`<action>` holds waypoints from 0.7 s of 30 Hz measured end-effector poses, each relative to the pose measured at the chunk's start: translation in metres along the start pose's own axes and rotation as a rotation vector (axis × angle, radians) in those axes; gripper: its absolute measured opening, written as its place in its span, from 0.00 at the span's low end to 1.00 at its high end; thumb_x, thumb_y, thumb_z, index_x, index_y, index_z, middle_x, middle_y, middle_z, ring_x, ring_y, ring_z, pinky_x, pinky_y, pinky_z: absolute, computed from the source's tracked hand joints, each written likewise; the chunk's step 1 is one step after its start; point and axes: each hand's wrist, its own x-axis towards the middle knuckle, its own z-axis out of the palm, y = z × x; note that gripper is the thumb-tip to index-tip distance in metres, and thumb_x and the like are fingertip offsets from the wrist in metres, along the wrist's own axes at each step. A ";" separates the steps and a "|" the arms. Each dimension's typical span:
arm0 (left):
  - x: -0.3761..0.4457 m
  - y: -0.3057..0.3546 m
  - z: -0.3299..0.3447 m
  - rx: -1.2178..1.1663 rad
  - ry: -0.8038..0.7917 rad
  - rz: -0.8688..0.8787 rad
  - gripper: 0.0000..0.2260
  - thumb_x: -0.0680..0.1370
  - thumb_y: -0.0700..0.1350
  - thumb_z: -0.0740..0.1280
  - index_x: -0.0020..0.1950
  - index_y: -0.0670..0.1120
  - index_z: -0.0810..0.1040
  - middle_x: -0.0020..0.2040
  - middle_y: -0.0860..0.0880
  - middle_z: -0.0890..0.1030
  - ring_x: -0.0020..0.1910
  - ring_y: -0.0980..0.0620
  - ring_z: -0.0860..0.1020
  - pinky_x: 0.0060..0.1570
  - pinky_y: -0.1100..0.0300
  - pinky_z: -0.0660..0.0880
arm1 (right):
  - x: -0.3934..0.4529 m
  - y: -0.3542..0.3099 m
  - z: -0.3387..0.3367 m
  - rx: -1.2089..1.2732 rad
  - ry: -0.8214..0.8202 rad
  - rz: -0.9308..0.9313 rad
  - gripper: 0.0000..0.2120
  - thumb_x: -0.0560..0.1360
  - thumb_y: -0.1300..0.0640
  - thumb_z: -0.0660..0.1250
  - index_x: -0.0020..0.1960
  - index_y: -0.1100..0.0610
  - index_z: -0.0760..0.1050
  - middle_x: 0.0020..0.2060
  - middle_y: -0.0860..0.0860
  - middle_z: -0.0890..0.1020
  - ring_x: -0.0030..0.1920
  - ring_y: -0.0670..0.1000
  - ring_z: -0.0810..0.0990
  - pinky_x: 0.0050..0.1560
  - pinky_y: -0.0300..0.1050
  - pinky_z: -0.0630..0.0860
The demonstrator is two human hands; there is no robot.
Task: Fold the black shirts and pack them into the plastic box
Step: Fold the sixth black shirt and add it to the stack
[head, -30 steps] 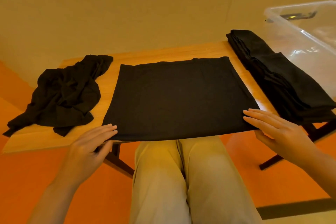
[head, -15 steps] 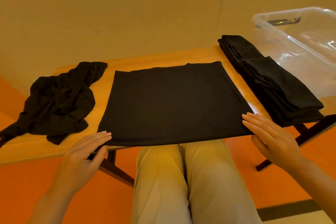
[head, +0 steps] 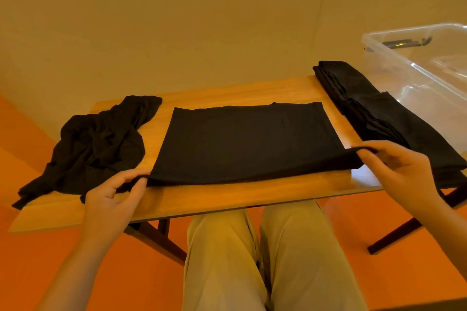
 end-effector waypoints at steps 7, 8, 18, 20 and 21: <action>0.063 0.005 0.007 -0.096 0.068 -0.143 0.06 0.76 0.44 0.69 0.51 0.53 0.81 0.46 0.59 0.82 0.48 0.65 0.79 0.46 0.69 0.74 | 0.067 0.010 0.001 0.199 0.020 0.369 0.08 0.74 0.58 0.67 0.52 0.52 0.80 0.44 0.47 0.85 0.49 0.47 0.83 0.50 0.36 0.79; 0.074 0.007 0.009 -0.093 0.074 -0.161 0.06 0.76 0.45 0.70 0.52 0.52 0.81 0.47 0.58 0.81 0.47 0.64 0.79 0.46 0.69 0.72 | 0.078 0.015 0.002 0.212 0.030 0.434 0.07 0.73 0.56 0.68 0.51 0.51 0.80 0.45 0.49 0.85 0.49 0.47 0.83 0.51 0.39 0.79; 0.187 0.016 0.038 -0.200 0.004 -0.403 0.04 0.76 0.45 0.71 0.48 0.46 0.82 0.44 0.51 0.82 0.43 0.55 0.80 0.39 0.65 0.76 | 0.177 0.046 0.031 0.149 0.075 0.721 0.04 0.76 0.55 0.68 0.44 0.54 0.79 0.48 0.55 0.83 0.50 0.53 0.82 0.53 0.49 0.79; 0.204 0.019 0.045 -0.190 0.016 -0.433 0.05 0.76 0.45 0.71 0.48 0.44 0.82 0.44 0.49 0.82 0.44 0.52 0.81 0.42 0.60 0.78 | 0.191 0.045 0.038 0.128 0.106 0.714 0.05 0.76 0.54 0.68 0.43 0.53 0.79 0.48 0.55 0.83 0.51 0.54 0.82 0.54 0.50 0.79; 0.210 0.022 0.048 -0.179 0.028 -0.430 0.06 0.75 0.46 0.72 0.47 0.44 0.82 0.44 0.48 0.83 0.43 0.51 0.82 0.44 0.58 0.79 | 0.196 0.043 0.042 0.123 0.122 0.698 0.05 0.76 0.54 0.69 0.42 0.53 0.79 0.47 0.55 0.83 0.51 0.54 0.82 0.55 0.50 0.79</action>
